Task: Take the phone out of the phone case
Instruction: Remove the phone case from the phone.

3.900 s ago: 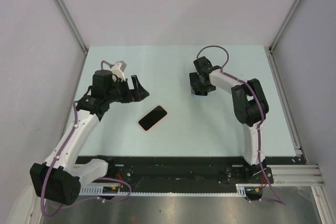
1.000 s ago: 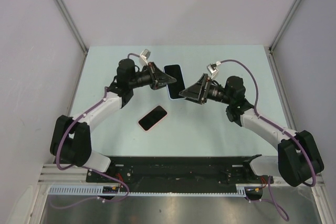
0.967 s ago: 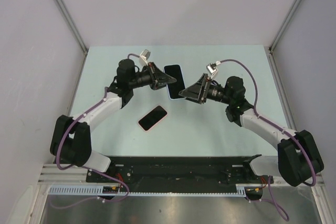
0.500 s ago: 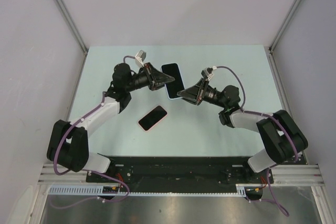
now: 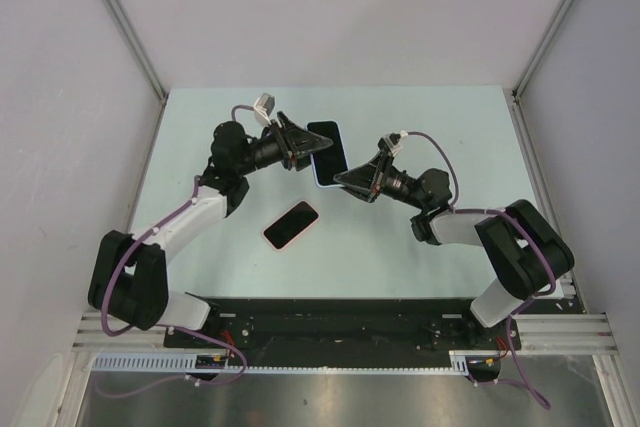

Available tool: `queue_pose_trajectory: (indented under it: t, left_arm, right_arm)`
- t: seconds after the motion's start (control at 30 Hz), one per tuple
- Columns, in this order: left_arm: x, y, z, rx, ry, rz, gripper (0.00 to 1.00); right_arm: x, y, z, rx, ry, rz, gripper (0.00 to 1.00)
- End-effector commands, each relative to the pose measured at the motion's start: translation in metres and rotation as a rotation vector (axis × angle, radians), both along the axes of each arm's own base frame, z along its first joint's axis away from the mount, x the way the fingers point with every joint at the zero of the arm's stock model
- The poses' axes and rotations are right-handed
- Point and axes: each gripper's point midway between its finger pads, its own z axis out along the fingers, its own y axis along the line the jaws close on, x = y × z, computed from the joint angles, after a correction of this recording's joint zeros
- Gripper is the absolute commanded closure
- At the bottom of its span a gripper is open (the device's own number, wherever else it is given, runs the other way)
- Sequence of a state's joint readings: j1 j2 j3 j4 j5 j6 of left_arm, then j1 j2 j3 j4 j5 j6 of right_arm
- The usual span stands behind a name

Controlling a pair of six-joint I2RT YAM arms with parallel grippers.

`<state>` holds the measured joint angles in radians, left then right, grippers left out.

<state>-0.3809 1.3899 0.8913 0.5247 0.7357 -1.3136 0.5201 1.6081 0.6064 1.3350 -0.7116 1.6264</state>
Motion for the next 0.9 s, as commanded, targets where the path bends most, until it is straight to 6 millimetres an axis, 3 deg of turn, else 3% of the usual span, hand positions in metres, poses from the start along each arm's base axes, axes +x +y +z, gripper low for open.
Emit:
queue_pose_trajectory:
  t: [0.0,0.23,0.27,0.3,0.37,0.57,0.6,0.63,0.7,0.73,0.77,0.87]
  left_arm:
    - [0.001,-0.001,0.044,-0.079,-0.133,0.006,0.44]
    - [0.012,-0.003,0.041,-0.035,-0.124,0.026,0.46]
    - [0.012,-0.003,0.040,-0.029,-0.122,0.027,0.49]
    - [0.014,-0.003,0.038,-0.016,-0.120,0.036,0.62]
    - [0.015,-0.003,0.037,-0.009,-0.117,0.041,0.71]
    - [0.017,-0.004,0.041,-0.009,-0.118,0.038,0.73]
    - [0.017,-0.004,0.041,-0.010,-0.116,0.036,0.82]
    - [0.018,-0.004,0.042,-0.012,-0.116,0.037,0.87]
    - [0.017,-0.004,0.044,-0.017,-0.116,0.034,1.00]
    - [0.016,-0.004,0.044,-0.020,-0.115,0.032,1.00]
    - [0.016,-0.004,0.045,-0.029,-0.115,0.029,1.00]
    - [0.012,-0.004,0.048,-0.050,-0.115,0.018,1.00]
  right_arm:
    - [-0.031,0.000,0.032,0.086,-0.190,0.060,1.00]
    - [-0.037,0.004,0.027,0.025,-0.212,0.062,1.00]
    - [-0.037,0.003,0.027,0.014,-0.215,0.057,1.00]
    - [-0.035,0.005,0.022,-0.014,-0.188,0.052,1.00]
    - [-0.036,0.004,0.026,-0.038,-0.229,0.025,1.00]
    - [-0.031,-0.001,0.009,-0.187,-0.222,-0.044,1.00]
    - [-0.033,-0.002,0.006,-0.210,-0.204,-0.044,1.00]
    - [-0.033,-0.004,0.005,-0.219,-0.203,-0.050,0.97]
    - [-0.034,-0.007,0.008,-0.233,-0.203,-0.069,0.77]
    - [-0.032,-0.009,0.009,-0.236,-0.201,-0.090,0.57]
    - [-0.032,-0.010,0.011,-0.239,-0.199,-0.101,0.45]
    - [-0.032,-0.014,0.016,-0.241,-0.200,-0.128,0.36]
